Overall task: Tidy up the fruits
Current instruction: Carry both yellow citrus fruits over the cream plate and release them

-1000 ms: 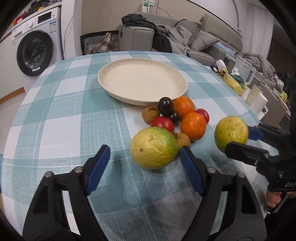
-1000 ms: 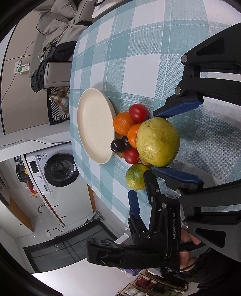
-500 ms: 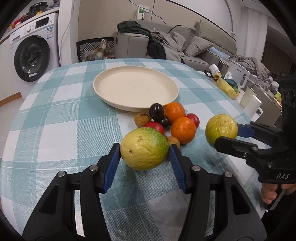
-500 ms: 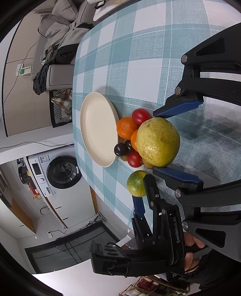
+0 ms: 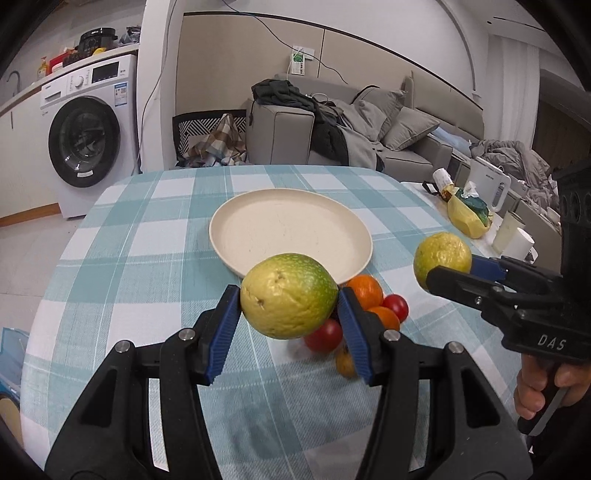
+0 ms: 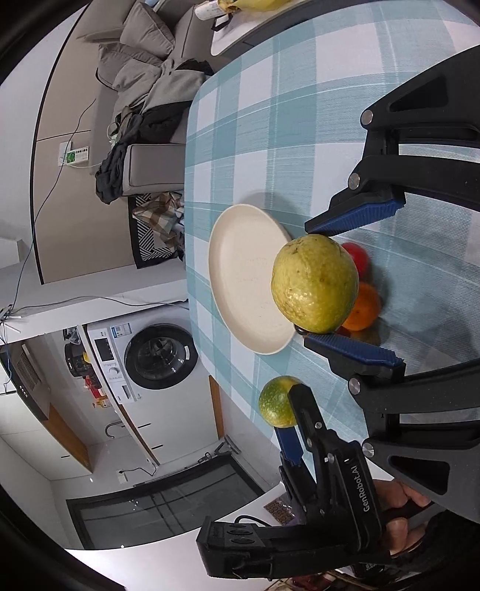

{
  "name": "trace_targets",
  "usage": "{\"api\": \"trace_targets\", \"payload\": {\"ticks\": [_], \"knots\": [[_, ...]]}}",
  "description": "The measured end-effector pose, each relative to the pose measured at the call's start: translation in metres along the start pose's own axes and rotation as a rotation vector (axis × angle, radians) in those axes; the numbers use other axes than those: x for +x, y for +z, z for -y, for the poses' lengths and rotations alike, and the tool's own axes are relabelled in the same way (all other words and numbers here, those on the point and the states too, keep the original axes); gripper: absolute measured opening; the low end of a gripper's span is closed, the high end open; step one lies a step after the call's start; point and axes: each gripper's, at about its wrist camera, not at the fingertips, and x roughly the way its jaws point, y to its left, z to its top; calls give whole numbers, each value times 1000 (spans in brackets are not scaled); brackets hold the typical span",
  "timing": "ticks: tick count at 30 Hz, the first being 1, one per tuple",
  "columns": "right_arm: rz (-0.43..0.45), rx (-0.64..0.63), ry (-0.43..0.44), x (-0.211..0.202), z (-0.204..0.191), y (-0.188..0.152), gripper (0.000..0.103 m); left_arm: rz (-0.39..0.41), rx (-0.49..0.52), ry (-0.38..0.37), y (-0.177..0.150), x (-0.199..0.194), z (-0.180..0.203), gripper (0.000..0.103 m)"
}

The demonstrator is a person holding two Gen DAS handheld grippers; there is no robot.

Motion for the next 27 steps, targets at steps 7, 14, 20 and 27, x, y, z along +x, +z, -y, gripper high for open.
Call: {"api": "trace_targets", "payload": {"ticks": [7, 14, 20, 27], "knots": [[-2, 38, 34, 16, 8, 18, 55, 4, 20, 18, 15, 28, 5, 51], [0, 64, 29, 34, 16, 32, 55, 3, 10, 39, 29, 53, -3, 51], [-14, 61, 22, 53, 20, 38, 55, 1, -27, 48, 33, 69, -17, 51], [-49, 82, 14, 73, 26, 36, 55, -23, -46, 50, 30, 80, -26, 51]]}}
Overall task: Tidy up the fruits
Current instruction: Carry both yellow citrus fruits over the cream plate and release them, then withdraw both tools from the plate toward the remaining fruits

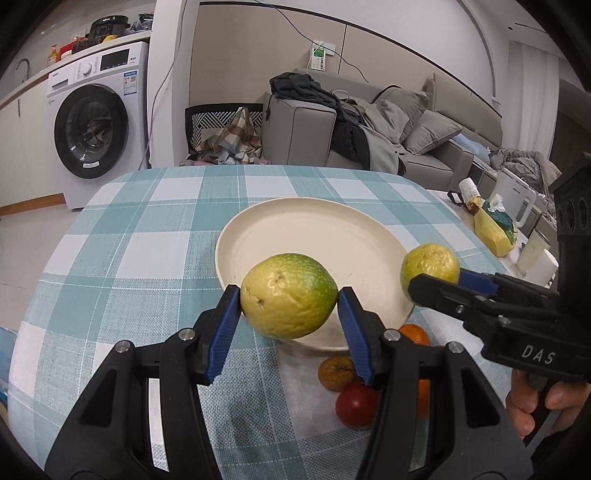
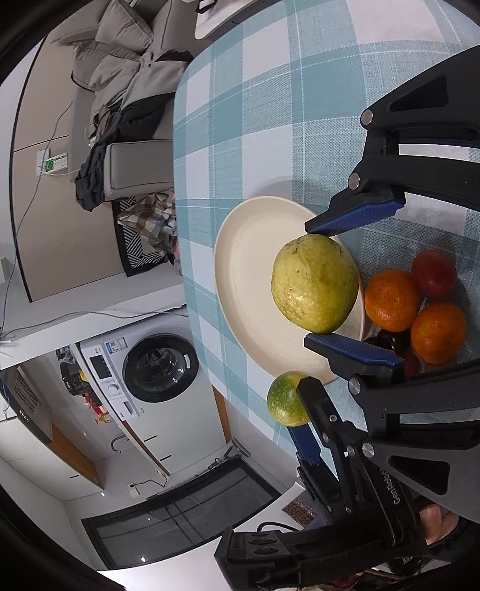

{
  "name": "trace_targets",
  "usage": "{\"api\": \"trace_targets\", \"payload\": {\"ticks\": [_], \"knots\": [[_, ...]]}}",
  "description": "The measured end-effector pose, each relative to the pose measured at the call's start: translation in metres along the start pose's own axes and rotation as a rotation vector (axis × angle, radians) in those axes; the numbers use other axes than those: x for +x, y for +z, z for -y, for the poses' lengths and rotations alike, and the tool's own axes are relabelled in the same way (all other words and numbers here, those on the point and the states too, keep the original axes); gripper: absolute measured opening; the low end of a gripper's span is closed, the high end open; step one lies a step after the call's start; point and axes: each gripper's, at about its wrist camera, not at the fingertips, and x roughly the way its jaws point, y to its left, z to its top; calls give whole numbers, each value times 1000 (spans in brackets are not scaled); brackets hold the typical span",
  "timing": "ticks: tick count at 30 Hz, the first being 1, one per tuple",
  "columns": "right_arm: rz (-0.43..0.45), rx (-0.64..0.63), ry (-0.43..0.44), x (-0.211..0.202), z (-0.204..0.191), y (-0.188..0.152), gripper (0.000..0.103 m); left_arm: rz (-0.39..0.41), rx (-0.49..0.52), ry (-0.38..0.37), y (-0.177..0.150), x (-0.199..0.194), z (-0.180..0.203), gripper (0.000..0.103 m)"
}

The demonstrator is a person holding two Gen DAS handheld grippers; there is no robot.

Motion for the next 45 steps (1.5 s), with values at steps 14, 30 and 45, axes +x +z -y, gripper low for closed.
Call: {"api": "trace_targets", "payload": {"ticks": [14, 30, 45], "knots": [[-94, -32, -70, 28, -5, 5, 55, -34, 21, 23, -1, 14, 2, 51], [-58, -80, -104, -7, -7, -7, 92, -33, 37, 26, -4, 7, 7, 74], [20, -37, -101, -46, 10, -24, 103, 31, 50, 40, -29, -67, 13, 102]]}}
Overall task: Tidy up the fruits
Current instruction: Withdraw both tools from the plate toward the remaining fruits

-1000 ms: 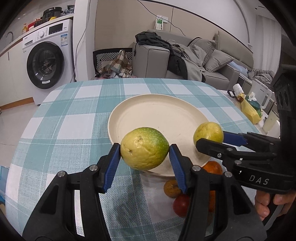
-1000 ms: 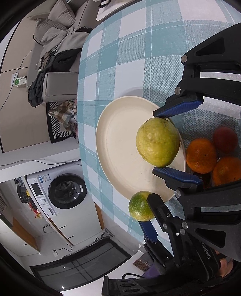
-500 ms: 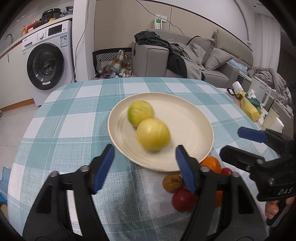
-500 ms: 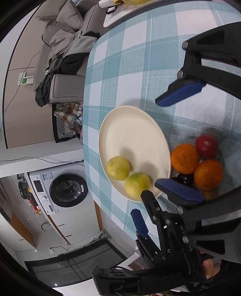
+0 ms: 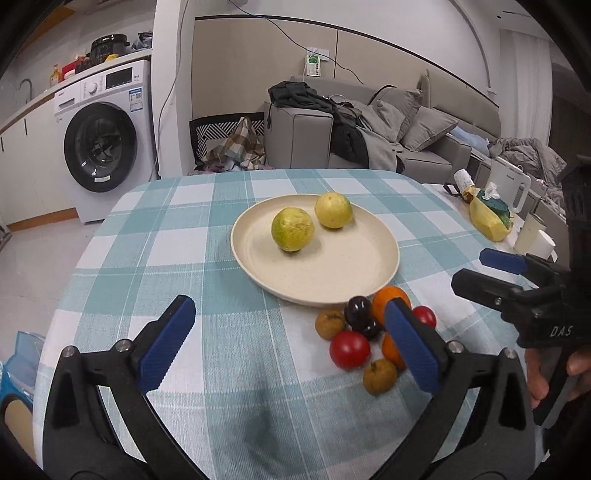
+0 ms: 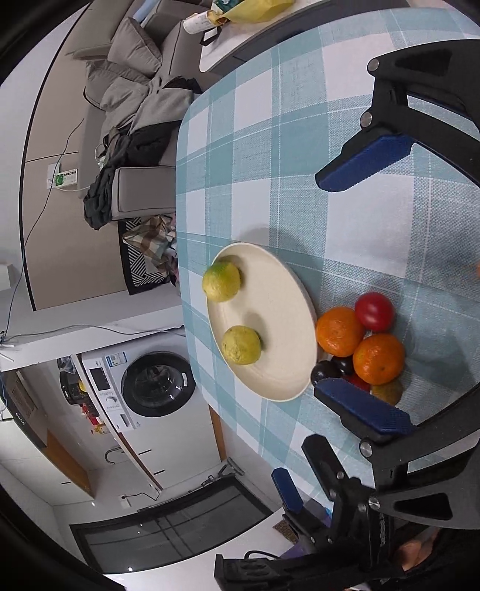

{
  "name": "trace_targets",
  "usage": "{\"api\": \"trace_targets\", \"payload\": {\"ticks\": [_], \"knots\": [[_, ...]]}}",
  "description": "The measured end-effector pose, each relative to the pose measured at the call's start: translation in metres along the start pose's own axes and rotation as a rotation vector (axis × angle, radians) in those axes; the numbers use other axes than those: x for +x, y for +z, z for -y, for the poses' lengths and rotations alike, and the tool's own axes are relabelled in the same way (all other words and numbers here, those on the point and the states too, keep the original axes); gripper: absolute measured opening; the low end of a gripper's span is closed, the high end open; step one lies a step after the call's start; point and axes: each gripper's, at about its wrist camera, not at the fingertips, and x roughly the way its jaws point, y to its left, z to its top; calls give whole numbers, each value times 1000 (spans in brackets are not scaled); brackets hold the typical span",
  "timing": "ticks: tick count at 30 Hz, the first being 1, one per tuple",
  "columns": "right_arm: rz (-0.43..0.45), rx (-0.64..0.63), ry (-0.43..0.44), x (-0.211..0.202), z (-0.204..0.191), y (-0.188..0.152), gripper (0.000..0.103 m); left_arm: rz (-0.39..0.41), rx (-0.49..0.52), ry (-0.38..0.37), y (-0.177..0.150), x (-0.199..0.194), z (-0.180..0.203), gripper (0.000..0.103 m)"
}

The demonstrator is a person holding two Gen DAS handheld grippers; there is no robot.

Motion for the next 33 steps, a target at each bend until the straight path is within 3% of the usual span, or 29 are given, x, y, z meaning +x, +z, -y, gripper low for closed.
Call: {"api": "trace_targets", "payload": {"ticks": [9, 19, 23, 33], "knots": [[-72, -31, 15, -5, -10, -22, 103, -3, -29, -24, -19, -24, -2, 102], [-124, -36, 54, 1, -17, -38, 102, -2, -17, -38, -27, -19, 1, 102], [-151, -23, 76, 7, -18, -43, 86, -12, -11, -29, -29, -13, 2, 102], [-202, 8, 161, 18, -31, -49, 64, -3, -25, -22, -31, -12, -2, 102]]}}
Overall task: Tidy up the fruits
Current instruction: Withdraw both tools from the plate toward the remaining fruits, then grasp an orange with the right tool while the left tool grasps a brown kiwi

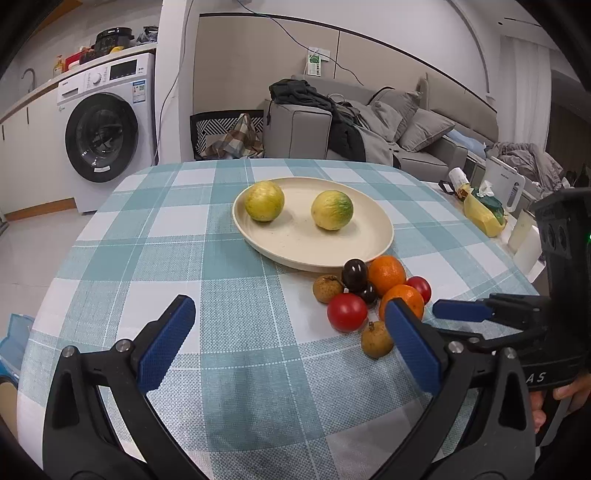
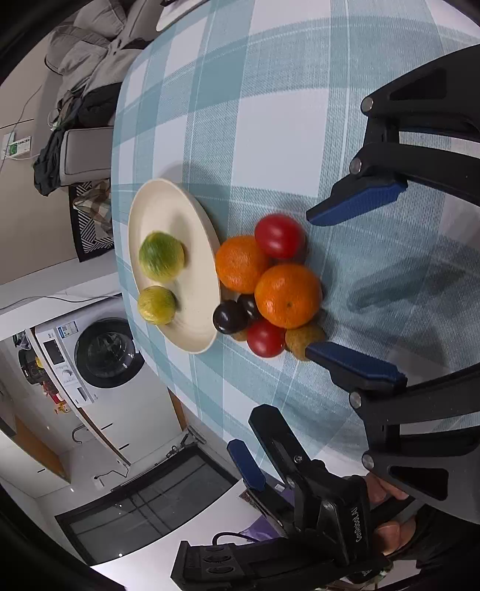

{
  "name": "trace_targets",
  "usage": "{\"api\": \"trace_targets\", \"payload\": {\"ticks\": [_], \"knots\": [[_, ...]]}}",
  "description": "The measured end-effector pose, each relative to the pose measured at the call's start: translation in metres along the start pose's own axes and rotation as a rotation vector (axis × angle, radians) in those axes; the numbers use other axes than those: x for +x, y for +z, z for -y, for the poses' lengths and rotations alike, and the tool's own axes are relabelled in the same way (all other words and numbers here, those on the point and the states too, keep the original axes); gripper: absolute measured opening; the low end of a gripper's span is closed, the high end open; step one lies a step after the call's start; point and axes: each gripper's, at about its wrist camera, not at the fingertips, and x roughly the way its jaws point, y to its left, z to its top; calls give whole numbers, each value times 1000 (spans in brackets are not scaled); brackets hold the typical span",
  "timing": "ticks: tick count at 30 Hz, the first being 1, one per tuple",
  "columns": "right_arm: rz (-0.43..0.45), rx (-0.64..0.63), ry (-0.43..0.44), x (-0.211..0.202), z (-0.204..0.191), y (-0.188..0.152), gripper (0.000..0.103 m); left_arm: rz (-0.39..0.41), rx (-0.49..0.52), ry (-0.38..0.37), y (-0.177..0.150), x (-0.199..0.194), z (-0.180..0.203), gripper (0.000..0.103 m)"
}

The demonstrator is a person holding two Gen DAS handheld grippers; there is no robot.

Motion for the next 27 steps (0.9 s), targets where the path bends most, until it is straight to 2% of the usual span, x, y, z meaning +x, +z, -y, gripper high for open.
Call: {"api": "trace_targets", "payload": {"ticks": [10, 14, 18, 27], "knots": [[-17, 59, 42, 13, -7, 7, 57, -2, -12, -5, 0, 2, -5, 102], [-7, 99, 30, 16, -6, 10, 53, -2, -11, -8, 0, 3, -5, 102], [1, 143, 15, 17, -2, 12, 41, -10, -10, -9, 0, 4, -4, 102], [9, 141, 47, 2, 0, 5, 39, -19, -16, -21, -1, 5, -2, 102]]}}
